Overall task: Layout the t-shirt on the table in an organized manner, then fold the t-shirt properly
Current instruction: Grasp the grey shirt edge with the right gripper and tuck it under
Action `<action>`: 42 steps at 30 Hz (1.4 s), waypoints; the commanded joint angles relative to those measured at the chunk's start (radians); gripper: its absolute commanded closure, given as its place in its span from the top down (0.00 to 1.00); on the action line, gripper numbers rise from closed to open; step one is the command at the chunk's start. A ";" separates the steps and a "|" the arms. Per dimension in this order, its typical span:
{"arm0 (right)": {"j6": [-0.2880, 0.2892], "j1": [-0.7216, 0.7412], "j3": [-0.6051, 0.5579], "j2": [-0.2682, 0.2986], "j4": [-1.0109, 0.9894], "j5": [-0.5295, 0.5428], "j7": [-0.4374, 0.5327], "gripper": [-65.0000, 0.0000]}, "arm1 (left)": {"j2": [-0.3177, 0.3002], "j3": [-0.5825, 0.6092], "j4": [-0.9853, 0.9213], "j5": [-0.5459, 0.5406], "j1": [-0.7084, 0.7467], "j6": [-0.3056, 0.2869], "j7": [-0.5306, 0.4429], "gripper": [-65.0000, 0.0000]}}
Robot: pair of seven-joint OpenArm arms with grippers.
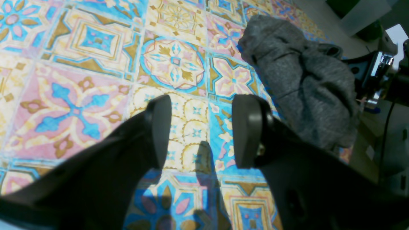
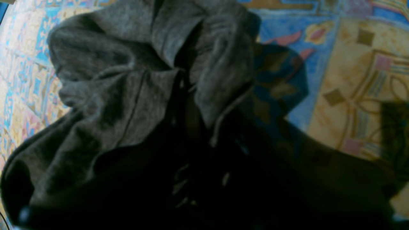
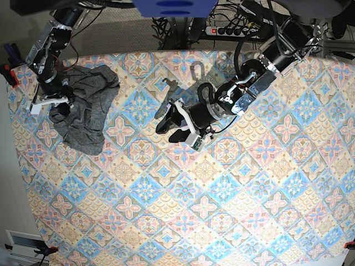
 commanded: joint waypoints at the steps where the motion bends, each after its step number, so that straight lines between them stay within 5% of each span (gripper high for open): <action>1: -0.004 0.004 0.003 0.014 0.025 -0.007 0.000 0.20 | 0.000 -0.007 0.019 -0.003 -0.018 -0.009 -0.025 0.46; 6: -0.004 -0.028 0.005 0.015 0.091 -0.007 0.001 0.48 | 0.000 -0.007 0.019 -0.003 -0.019 -0.009 -0.025 0.46; 10: -0.004 -0.031 0.110 0.011 0.170 -0.008 0.009 0.57 | 0.000 -0.007 0.019 -0.003 -0.019 -0.009 -0.025 0.46; 14: -0.004 -0.025 0.241 0.011 0.249 -0.010 0.007 0.57 | 0.000 -0.007 0.019 -0.003 -0.018 -0.009 -0.025 0.46; 20: -0.001 -0.056 0.244 0.008 0.370 -0.005 -0.023 0.57 | 0.000 -0.007 0.019 -0.003 -0.018 -0.009 -0.025 0.46; 24: 0.001 -0.065 0.160 -0.043 0.450 -0.005 -0.094 0.57 | 0.000 -0.007 0.019 -0.003 -0.018 -0.009 -0.025 0.46; 32: 0.001 -0.096 -0.049 -0.109 0.493 -0.005 -0.089 0.57 | 0.000 -0.007 0.019 -0.003 -0.018 -0.009 -0.025 0.46; 42: 0.001 -0.103 -0.057 -0.126 0.480 -0.008 -0.089 0.57 | 0.000 -0.007 0.019 -0.003 -0.018 -0.009 -0.025 0.46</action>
